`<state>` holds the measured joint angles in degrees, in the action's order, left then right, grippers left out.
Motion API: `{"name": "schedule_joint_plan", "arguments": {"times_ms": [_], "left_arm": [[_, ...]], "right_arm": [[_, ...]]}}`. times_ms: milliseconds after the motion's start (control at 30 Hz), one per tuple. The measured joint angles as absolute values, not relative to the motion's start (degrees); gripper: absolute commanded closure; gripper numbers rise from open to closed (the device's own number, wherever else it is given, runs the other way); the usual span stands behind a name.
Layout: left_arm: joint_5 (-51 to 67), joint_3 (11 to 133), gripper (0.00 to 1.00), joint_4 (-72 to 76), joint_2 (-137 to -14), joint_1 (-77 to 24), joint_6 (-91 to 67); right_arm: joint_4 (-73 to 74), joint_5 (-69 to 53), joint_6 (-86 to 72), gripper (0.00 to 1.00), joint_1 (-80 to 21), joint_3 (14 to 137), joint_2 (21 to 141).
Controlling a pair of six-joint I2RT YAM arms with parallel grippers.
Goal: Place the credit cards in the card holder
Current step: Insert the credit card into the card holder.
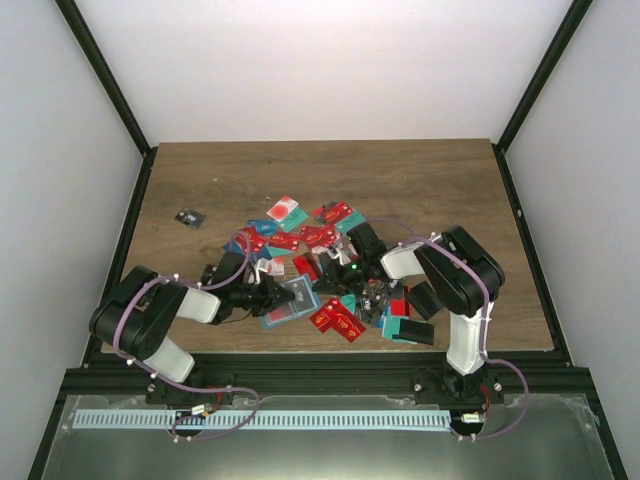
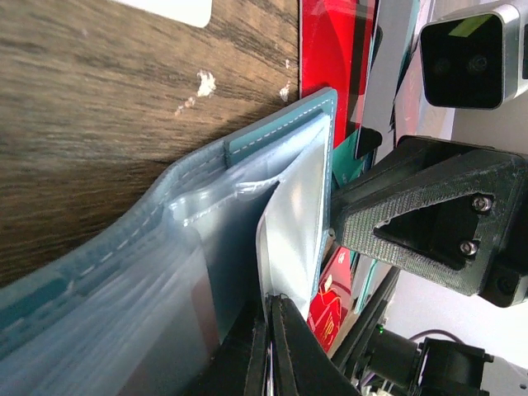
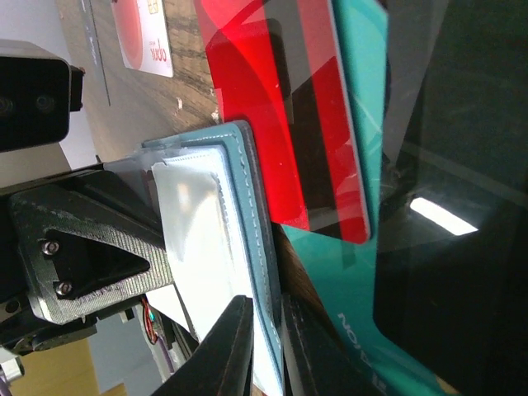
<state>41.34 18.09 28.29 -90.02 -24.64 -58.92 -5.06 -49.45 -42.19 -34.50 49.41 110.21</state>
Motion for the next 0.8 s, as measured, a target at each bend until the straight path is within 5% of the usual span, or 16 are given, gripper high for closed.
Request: {"name": "schedule_joint_plan", "arguments": {"times_ms": [400,800], "left_arm": [[39.07,18.87,0.85,25.58,-89.49,-25.65,-61.28],[36.18,25.8,0.73,6.96,-86.02,-26.63,-54.87]], "right_arm": [[-5.69,-49.52,-42.94,0.87,-34.28,49.08,110.26],[-4.67,-49.01,-42.63,0.83,-34.52,50.0,110.26]]}}
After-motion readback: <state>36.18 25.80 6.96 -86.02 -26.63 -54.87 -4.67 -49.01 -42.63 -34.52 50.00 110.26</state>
